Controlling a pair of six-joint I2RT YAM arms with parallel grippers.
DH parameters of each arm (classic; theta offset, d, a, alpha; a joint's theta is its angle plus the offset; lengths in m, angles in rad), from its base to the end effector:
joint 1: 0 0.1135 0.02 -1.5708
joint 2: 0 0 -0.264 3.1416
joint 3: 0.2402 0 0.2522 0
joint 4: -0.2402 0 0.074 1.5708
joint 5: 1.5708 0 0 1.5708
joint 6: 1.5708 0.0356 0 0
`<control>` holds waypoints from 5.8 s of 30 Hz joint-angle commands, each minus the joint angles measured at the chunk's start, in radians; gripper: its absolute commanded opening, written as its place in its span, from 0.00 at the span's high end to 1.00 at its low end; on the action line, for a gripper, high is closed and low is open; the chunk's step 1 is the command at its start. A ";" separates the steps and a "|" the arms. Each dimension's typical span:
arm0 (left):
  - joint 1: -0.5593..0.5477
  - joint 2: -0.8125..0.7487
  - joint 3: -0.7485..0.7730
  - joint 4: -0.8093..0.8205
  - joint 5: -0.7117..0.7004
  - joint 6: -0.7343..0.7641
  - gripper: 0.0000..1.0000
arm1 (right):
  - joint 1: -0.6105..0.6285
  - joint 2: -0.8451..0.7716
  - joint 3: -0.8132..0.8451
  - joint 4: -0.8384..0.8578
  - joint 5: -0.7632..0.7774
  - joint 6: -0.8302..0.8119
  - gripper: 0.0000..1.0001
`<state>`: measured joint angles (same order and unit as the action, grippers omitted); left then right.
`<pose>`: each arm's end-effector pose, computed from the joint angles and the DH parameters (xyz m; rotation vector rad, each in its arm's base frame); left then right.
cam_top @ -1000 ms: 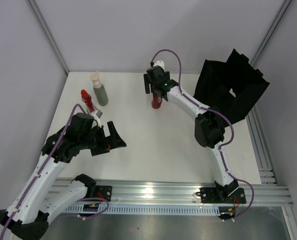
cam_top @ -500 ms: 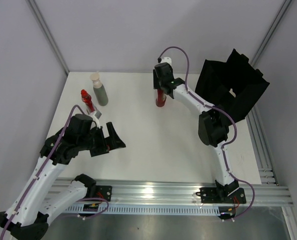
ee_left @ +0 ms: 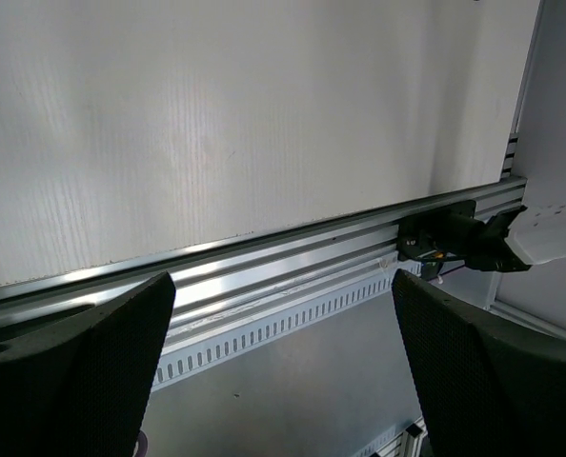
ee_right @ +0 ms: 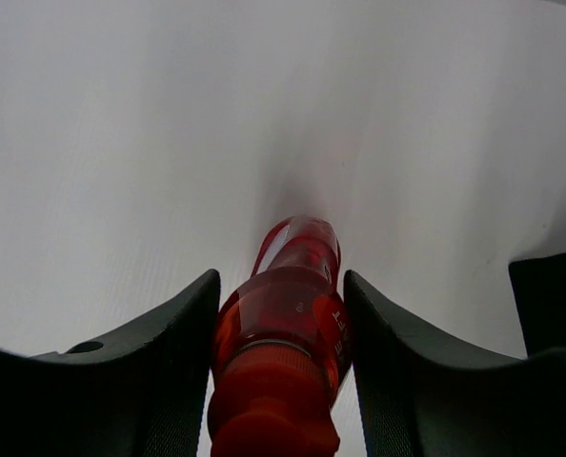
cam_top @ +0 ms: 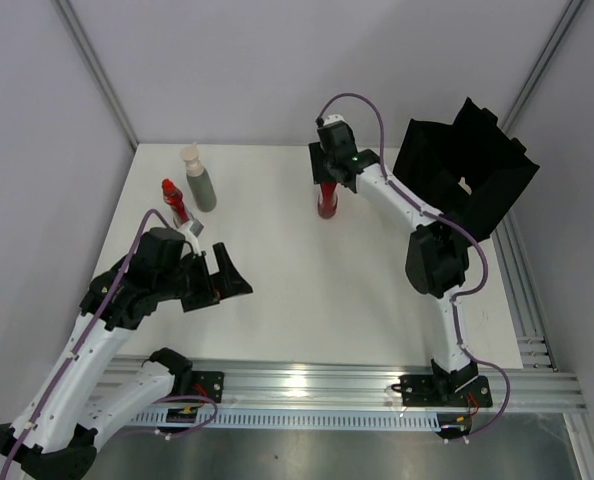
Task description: Place the personal care products into the canvas bag
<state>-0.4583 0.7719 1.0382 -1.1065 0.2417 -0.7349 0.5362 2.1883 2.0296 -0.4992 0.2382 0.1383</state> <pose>0.1073 -0.0624 0.3391 -0.2343 2.5428 -0.8044 0.4428 0.2534 0.2829 -0.3088 2.1875 0.1093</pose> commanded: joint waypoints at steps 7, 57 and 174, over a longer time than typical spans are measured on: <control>-0.005 0.013 -0.018 0.097 0.062 -0.001 0.01 | -0.079 -0.291 0.110 -0.163 -0.108 -0.025 1.00; -0.005 0.030 -0.030 0.065 0.064 0.061 0.01 | -0.005 -0.369 -0.485 0.077 0.010 0.052 0.21; -0.003 0.174 0.045 0.166 0.048 -0.043 0.01 | -0.656 -0.292 -0.235 0.442 -0.255 -0.187 1.00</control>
<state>-0.4583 0.9257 1.0225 -0.9802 0.2977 -0.7601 -0.1177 1.9358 1.7866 -0.2867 0.0200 -0.0463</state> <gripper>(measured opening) 0.994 0.526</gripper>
